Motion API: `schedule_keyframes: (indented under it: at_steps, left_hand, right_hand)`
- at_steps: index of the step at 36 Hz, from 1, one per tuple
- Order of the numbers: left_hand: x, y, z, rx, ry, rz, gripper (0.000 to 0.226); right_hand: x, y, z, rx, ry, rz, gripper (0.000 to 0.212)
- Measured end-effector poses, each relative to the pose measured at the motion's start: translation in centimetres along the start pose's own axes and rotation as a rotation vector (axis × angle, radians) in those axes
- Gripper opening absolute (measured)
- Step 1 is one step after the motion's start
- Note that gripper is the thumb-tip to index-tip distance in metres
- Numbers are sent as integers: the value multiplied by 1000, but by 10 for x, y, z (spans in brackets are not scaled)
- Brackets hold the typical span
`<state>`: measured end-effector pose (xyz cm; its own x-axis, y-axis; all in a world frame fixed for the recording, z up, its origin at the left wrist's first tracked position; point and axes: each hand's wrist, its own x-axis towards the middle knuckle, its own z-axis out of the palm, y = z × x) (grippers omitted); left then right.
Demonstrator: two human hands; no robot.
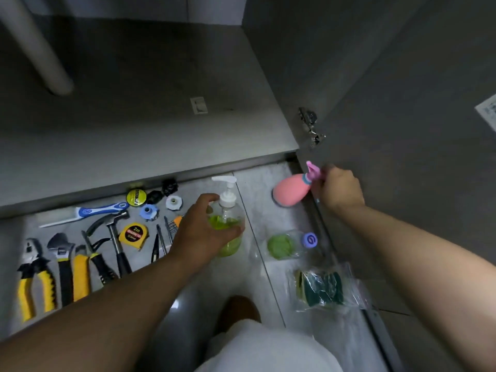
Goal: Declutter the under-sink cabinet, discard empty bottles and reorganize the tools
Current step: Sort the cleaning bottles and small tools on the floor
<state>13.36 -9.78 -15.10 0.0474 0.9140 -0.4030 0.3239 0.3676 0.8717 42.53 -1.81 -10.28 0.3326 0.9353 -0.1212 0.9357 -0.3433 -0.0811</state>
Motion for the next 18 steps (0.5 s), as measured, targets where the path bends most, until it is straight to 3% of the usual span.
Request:
schedule_keyframes:
  at_steps: [11, 15, 18]
  left_hand:
    - [21, 1, 5, -36, 66, -47, 74]
    - [22, 5, 15, -32, 46, -43, 75]
    - [19, 9, 23, -16, 33, -23, 74]
  right_hand:
    - [59, -45, 22, 179, -8, 26, 42]
    - [56, -37, 21, 213, 7, 27, 27]
    - [48, -33, 17, 216, 24, 32, 29]
